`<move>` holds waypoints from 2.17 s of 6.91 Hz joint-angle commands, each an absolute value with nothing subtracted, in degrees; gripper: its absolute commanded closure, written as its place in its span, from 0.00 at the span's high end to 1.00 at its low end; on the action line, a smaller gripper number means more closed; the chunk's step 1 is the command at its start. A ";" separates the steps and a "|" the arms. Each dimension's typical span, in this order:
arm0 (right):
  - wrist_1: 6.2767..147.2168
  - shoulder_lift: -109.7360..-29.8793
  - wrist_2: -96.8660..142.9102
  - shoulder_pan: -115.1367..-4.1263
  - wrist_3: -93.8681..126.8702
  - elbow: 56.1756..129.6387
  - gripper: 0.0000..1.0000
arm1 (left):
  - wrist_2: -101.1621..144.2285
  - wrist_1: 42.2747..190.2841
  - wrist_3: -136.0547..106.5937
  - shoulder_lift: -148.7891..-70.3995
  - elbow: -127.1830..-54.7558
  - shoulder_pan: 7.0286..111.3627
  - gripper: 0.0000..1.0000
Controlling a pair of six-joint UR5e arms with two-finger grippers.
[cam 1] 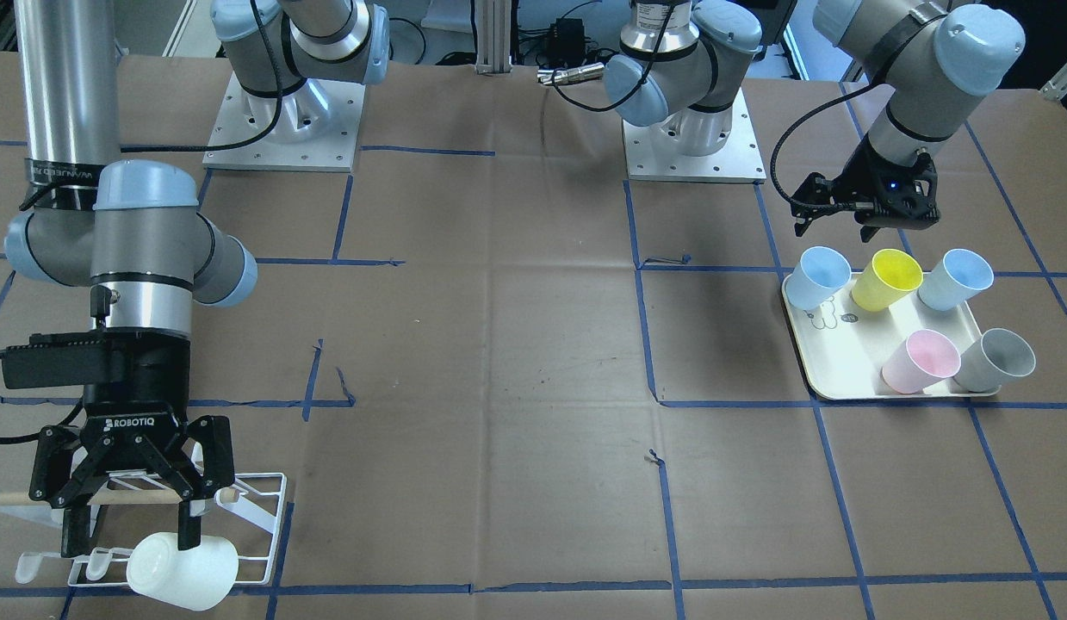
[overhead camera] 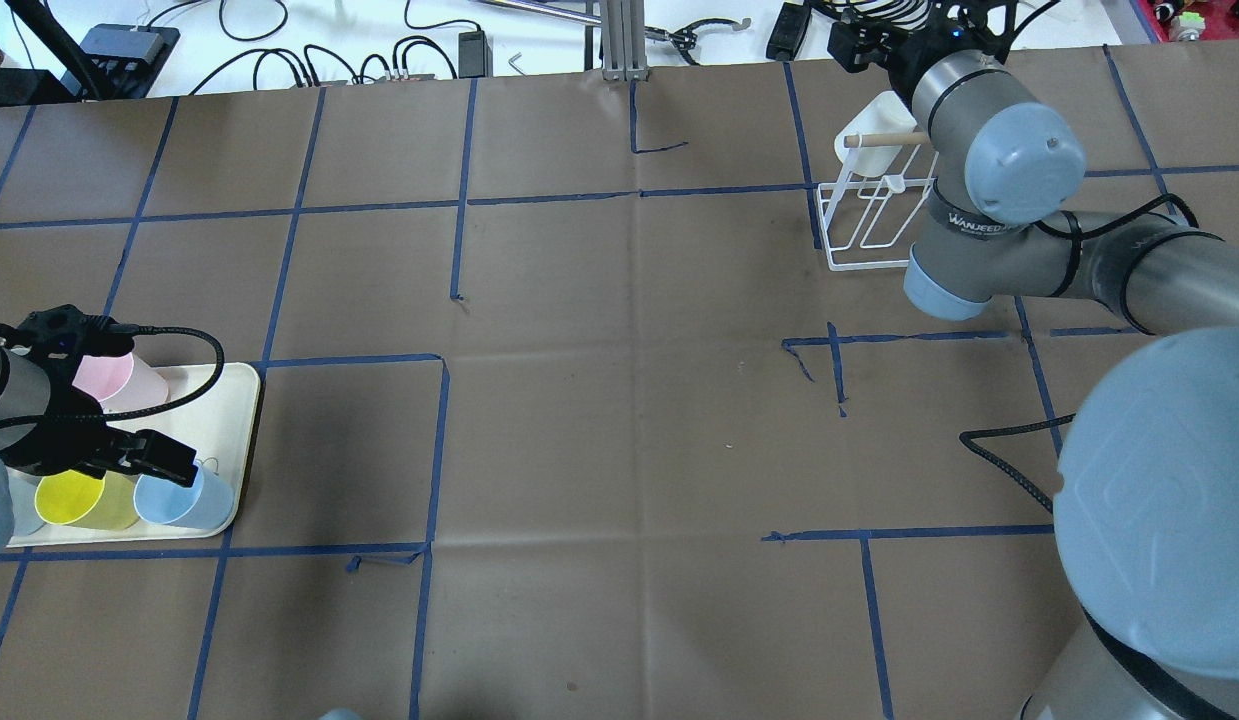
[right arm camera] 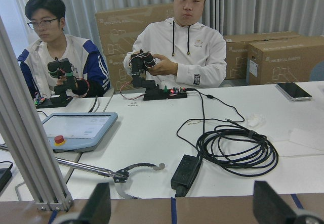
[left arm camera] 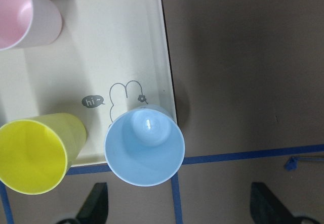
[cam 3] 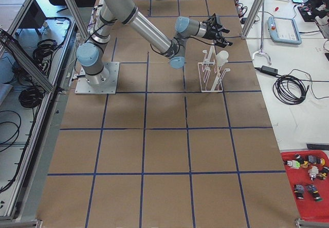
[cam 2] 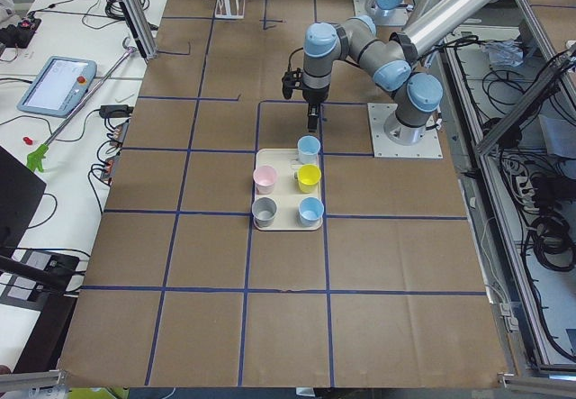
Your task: Transfer IKEA cup to right arm and place on rack
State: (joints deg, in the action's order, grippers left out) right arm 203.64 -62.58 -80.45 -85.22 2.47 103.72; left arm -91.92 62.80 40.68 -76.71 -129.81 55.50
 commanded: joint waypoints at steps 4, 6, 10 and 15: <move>203.29 -73.54 -79.28 -91.23 16.63 109.14 1.00 | -89.56 54.42 40.43 -81.99 -133.68 55.46 0.99; 203.29 -77.24 -75.61 -92.28 29.46 111.87 1.00 | -89.91 53.79 40.52 -83.67 -133.68 55.37 0.99; 203.38 -77.43 -65.93 -92.64 54.72 114.42 1.00 | -90.26 53.70 38.94 -85.52 -133.24 55.28 0.81; 207.51 -78.40 -65.74 -92.64 73.39 119.62 1.00 | -92.96 53.70 39.02 -85.96 -132.46 55.28 0.00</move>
State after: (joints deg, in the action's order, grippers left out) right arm 207.01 -78.26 -65.76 -92.64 72.37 118.99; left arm -91.05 53.72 39.00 -85.90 -132.83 55.28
